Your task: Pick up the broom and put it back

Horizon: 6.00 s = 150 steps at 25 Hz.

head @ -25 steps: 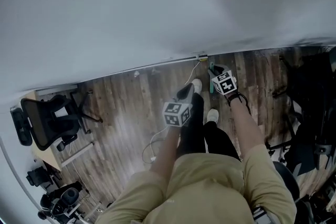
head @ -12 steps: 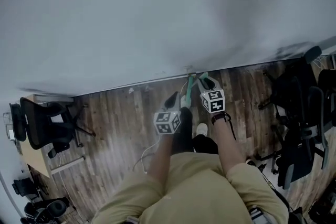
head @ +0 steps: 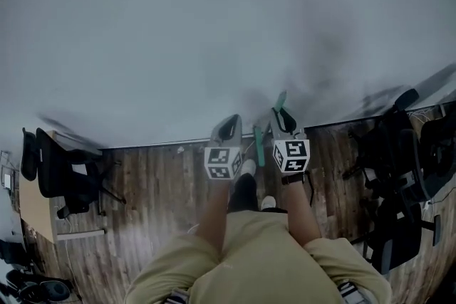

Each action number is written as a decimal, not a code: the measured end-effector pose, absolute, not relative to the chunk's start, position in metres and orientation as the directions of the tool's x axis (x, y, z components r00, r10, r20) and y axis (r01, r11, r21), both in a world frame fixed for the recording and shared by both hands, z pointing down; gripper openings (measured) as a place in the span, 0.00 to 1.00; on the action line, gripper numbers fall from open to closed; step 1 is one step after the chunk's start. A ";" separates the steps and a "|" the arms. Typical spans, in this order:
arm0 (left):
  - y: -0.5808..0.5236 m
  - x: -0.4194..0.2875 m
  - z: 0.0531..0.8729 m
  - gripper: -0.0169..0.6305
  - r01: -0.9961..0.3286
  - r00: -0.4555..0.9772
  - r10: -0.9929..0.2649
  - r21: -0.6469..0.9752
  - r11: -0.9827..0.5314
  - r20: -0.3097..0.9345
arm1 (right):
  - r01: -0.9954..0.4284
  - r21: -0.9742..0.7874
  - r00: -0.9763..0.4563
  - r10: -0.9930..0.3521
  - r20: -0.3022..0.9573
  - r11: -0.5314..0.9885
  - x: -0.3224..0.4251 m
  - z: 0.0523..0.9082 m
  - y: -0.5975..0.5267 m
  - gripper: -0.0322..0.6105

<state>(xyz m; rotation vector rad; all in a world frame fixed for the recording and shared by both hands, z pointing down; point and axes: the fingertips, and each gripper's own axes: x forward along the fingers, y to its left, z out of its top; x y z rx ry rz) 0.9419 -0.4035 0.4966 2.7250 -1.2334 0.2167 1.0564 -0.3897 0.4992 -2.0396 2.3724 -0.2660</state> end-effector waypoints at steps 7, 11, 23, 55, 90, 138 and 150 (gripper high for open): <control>-0.391 0.949 0.416 0.03 -0.737 0.676 -0.735 0.056 -0.674 0.052 | -0.985 -0.076 -0.155 -0.988 -0.011 0.156 1.055 0.410 -0.372 0.17; -0.384 0.943 0.401 0.03 -0.748 0.664 -0.746 0.044 -0.662 0.053 | -0.984 -0.062 -0.167 -0.985 -0.045 0.169 1.055 0.384 -0.361 0.17; -0.378 0.871 0.379 0.03 -0.826 0.563 -0.827 0.026 -0.563 0.005 | -0.928 -0.080 -0.357 -0.930 -0.081 0.363 0.983 0.367 -0.367 0.17; -0.204 0.260 0.348 0.03 -0.921 -0.347 -0.935 0.217 0.325 -0.070 | -0.258 -0.030 -0.965 -0.259 -0.037 0.966 0.377 0.329 -0.303 0.17; 0.200 -0.138 0.374 0.03 -0.049 -0.999 -0.047 0.140 0.989 -0.019 | 0.804 -0.050 -0.593 0.805 -0.015 0.592 -0.207 0.362 0.068 0.17; 0.752 -0.826 0.367 0.03 0.074 -0.997 0.074 0.183 0.980 0.003 | 0.899 -0.069 -0.436 0.899 -0.034 0.433 -0.869 0.354 0.651 0.17; 0.816 -1.120 0.335 0.03 -0.179 -0.984 -0.174 0.155 0.972 -0.046 | 0.695 0.064 -0.718 0.696 0.021 0.716 -1.134 0.330 0.673 0.17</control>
